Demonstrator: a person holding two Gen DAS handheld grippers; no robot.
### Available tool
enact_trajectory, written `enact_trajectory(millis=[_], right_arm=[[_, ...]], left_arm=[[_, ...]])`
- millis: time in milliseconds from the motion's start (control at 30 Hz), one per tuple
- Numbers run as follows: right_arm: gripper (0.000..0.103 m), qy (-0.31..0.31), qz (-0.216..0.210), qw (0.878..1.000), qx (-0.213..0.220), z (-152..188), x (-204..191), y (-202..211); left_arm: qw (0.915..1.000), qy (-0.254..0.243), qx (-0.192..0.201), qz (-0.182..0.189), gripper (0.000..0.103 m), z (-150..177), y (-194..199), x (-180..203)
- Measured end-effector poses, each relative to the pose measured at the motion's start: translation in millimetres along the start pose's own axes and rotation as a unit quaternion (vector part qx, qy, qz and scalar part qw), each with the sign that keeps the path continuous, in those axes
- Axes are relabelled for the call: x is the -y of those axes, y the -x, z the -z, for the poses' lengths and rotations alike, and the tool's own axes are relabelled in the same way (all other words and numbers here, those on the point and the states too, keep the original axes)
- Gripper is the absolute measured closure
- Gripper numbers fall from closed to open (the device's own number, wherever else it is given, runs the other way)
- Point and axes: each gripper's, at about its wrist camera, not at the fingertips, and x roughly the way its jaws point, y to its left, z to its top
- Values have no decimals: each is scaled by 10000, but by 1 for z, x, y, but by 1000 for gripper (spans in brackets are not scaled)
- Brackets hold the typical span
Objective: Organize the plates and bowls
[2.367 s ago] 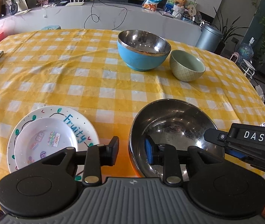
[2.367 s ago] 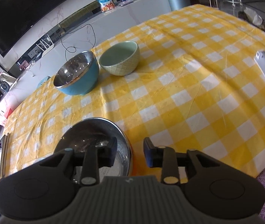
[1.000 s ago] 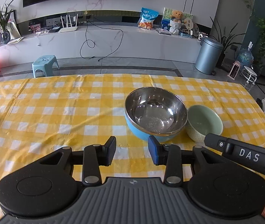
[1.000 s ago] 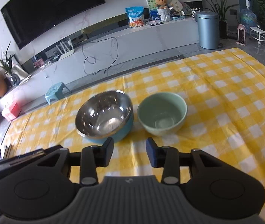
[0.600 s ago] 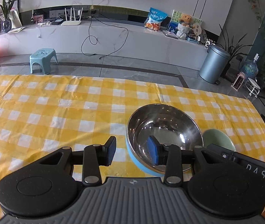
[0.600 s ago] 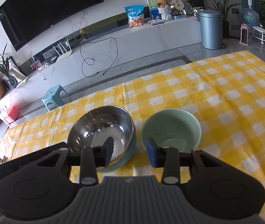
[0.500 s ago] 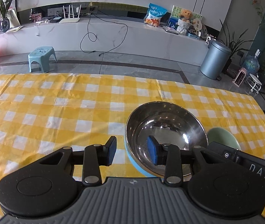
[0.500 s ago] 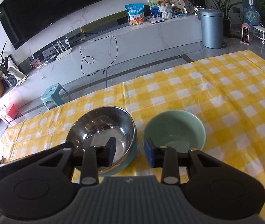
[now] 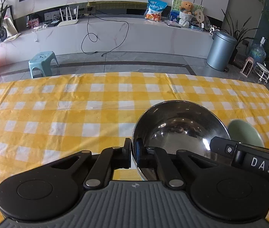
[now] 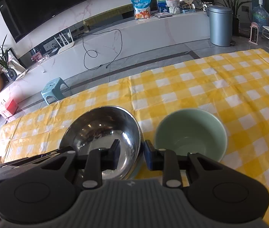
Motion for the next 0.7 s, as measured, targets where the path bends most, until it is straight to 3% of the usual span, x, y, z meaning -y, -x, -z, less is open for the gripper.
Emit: enact_trajectory(millis=[467,700], right_arm=[[90,53,-14,9997,-225,16,-7,-10],[92,-140,-139,9996,-213,20,-10,13]], left_arm=[[9999,162,-12,23,99,7,8,-12],[9993,354,90,50,99,11,43,-22]])
